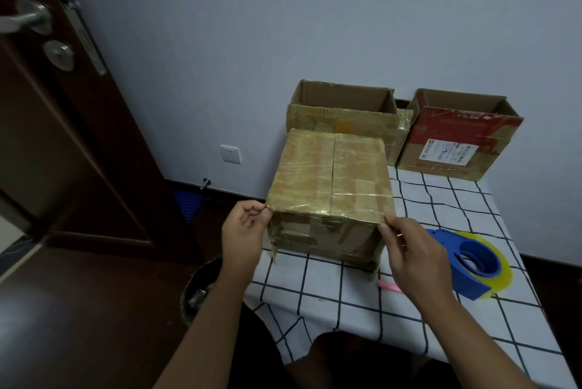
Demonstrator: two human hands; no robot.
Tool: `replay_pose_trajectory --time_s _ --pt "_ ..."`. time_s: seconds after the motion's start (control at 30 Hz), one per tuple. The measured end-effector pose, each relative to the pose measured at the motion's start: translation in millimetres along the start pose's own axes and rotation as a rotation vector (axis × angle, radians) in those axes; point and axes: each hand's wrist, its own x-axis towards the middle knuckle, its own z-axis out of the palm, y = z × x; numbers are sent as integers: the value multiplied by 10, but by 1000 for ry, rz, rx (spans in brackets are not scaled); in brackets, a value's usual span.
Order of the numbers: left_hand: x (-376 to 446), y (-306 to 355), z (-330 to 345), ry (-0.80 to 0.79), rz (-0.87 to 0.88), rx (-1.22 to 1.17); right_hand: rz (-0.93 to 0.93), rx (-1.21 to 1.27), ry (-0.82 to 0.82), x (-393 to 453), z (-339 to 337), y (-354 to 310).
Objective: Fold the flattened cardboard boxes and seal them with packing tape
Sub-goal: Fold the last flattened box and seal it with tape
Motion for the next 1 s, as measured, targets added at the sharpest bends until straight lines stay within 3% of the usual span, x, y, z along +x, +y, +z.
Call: replay_pose_trajectory --time_s 0.17,0.43,0.57,0.67,0.73,0.87,1.0 --pt "114 16 -158 -133 -25 20 -24 9 -48 57 -12 -44" --pt "204 61 -277 -201 402 550 -139 -43 -87 98 -45 -106" --pt "232 143 -322 -314 367 569 -100 -47 -196 123 -121 -68" --pt "273 180 -386 -453 298 637 26 -6 -377 163 -215 -56" --pt "284 190 -396 -442 287 673 125 105 -463 157 -248 -70" --pt "331 228 -362 -445 248 696 503 473 -364 321 -239 -112" --pt "401 424 -384 -662 -143 393 793 527 -516 624 -262 -71"
